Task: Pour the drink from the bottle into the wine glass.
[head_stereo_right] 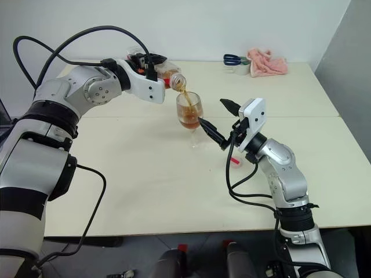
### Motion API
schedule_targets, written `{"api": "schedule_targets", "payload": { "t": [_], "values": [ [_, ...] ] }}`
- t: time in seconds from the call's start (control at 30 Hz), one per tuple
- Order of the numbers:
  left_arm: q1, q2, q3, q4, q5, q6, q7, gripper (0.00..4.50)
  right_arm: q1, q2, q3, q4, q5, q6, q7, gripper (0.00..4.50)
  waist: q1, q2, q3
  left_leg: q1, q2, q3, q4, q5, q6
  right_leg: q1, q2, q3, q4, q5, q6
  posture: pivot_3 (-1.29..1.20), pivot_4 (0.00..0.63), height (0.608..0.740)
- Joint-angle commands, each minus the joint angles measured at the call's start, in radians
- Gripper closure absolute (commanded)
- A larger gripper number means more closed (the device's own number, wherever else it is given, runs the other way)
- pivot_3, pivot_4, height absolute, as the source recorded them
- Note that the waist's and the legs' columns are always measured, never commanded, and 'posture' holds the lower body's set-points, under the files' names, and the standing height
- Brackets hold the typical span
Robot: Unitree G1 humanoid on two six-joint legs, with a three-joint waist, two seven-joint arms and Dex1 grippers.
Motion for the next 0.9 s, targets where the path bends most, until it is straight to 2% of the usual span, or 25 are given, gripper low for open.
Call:
{"api": "schedule_targets", "payload": {
  "t": [0.03,0.3,0.47,0.53,0.6,0.7,0.83,0.9],
  "values": [
    [-0.010,-0.004,0.045,-0.007,-0.064,0.000,-0.026,2.75,0.004,-0.001,-0.004,-0.034,0.003,-0.008,-0.003,0.00,0.000,0.000,0.000,0.000,0.000,0.000,0.000,0.000,0.000,0.000,0.000,0.000,0.000,0.000,0.000,0.00,0.150,0.740],
    [0.047,-0.051,0.163,-0.031,-0.257,0.052,-0.185,2.75,0.011,0.000,-0.003,-0.050,0.010,0.000,-0.002,0.00,-0.001,0.000,0.000,0.000,0.000,0.000,0.001,0.000,0.000,0.000,0.000,0.000,0.001,0.000,0.000,0.00,0.150,0.740],
    [0.111,-0.100,0.306,-0.090,-0.460,0.186,-0.342,2.75,0.007,0.001,0.000,-0.059,0.014,0.008,-0.001,0.00,-0.003,0.000,0.000,0.000,0.000,0.000,0.002,0.000,0.000,0.000,0.000,0.000,0.004,0.000,0.000,0.00,0.150,0.740],
    [0.147,-0.134,0.402,-0.156,-0.591,0.313,-0.391,2.75,0.000,0.006,0.008,-0.077,0.022,0.019,0.000,0.00,-0.007,0.000,0.000,0.001,0.000,0.000,0.002,0.000,0.000,-0.001,0.000,0.001,0.005,0.000,0.000,0.00,0.150,0.740],
    [0.192,-0.153,0.490,-0.240,-0.694,0.449,-0.386,2.75,-0.005,0.005,0.021,-0.111,0.040,0.042,0.014,0.00,-0.011,0.000,0.000,0.000,0.000,0.000,0.002,0.000,0.000,-0.001,0.000,0.001,0.006,0.000,0.000,0.00,0.150,0.740],
    [0.270,-0.153,0.551,-0.372,-0.742,0.578,-0.345,2.75,0.013,-0.028,0.041,-0.153,0.053,0.063,0.060,0.00,-0.022,0.000,0.000,0.000,0.000,0.000,0.003,0.000,0.000,-0.002,0.000,0.001,0.007,0.000,0.000,0.00,0.150,0.740],
    [0.489,-0.183,0.756,-0.624,-0.877,0.827,-0.133,2.75,0.154,-0.184,0.093,-0.224,0.072,0.049,0.256,0.00,-0.024,0.000,-0.001,0.002,0.000,0.000,0.002,0.000,0.000,-0.002,-0.002,0.002,0.009,0.000,0.000,0.00,0.150,0.740],
    [0.571,-0.202,0.802,-0.722,-0.909,0.893,-0.075,2.75,0.192,-0.213,0.096,-0.226,0.079,0.034,0.292,0.00,-0.027,0.000,-0.001,0.002,0.001,0.000,0.002,0.000,0.000,-0.002,-0.002,0.004,0.009,0.000,0.000,0.00,0.150,0.740]
  ]
}}
